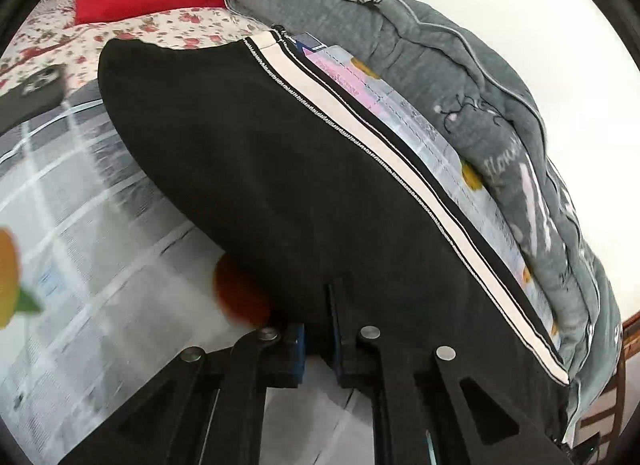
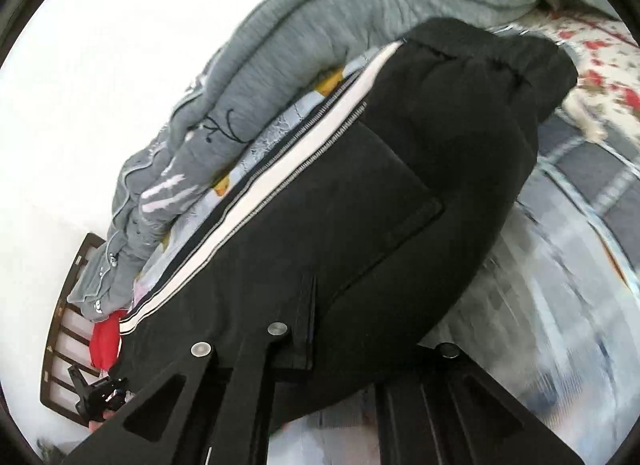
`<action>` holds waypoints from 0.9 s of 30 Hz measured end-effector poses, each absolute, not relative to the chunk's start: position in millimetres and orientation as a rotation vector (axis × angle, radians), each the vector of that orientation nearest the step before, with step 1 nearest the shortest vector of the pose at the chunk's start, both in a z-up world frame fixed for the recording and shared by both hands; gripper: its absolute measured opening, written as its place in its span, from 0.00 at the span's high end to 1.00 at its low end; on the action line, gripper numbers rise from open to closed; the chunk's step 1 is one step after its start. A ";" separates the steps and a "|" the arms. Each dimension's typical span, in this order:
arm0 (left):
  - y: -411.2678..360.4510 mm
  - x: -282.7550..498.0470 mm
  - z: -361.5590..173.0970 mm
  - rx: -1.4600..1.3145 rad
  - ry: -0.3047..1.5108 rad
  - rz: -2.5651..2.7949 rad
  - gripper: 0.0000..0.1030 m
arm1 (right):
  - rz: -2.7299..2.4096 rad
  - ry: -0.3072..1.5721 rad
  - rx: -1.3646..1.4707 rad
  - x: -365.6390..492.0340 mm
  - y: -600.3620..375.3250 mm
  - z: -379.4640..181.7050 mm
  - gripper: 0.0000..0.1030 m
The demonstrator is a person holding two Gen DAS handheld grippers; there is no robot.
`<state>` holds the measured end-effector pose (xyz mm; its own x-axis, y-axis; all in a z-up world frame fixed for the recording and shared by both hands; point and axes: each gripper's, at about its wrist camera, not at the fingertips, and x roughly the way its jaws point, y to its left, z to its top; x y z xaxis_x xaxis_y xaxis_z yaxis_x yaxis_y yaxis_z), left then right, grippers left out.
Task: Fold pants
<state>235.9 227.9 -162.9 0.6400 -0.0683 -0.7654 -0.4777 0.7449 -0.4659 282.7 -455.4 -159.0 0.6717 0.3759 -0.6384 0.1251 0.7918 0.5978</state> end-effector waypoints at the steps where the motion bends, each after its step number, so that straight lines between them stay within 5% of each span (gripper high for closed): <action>1: 227.1 227.8 -162.5 -0.709 0.856 0.256 0.90 | 0.151 0.830 0.653 272.6 -456.3 -157.9 0.93; 17: 197.6 68.9 -157.1 -0.661 0.828 0.186 0.89 | 0.180 0.810 0.686 110.1 -511.8 -161.6 0.93; 19: 195.9 60.6 -158.0 -0.644 0.834 0.194 0.82 | 0.179 0.818 0.668 98.3 -514.7 -161.7 0.90; 23: 197.8 44.9 -152.4 -0.569 0.856 0.304 0.43 | 0.116 0.789 0.612 68.7 -530.6 -160.2 0.75; 25: 201.2 35.2 -145.1 -0.533 0.820 0.324 0.42 | 0.072 0.766 0.595 56.5 -546.9 -157.3 0.59; 27: 203.7 31.0 -138.4 -0.525 0.797 0.322 0.42 | 0.050 0.744 0.612 53.9 -560.0 -154.8 0.58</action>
<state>31.0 203.7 -138.4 0.6610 0.0780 -0.7463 -0.4620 0.8260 -0.3229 53.9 -560.0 -154.8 0.7431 0.2535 -0.6193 0.1676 0.8255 0.5390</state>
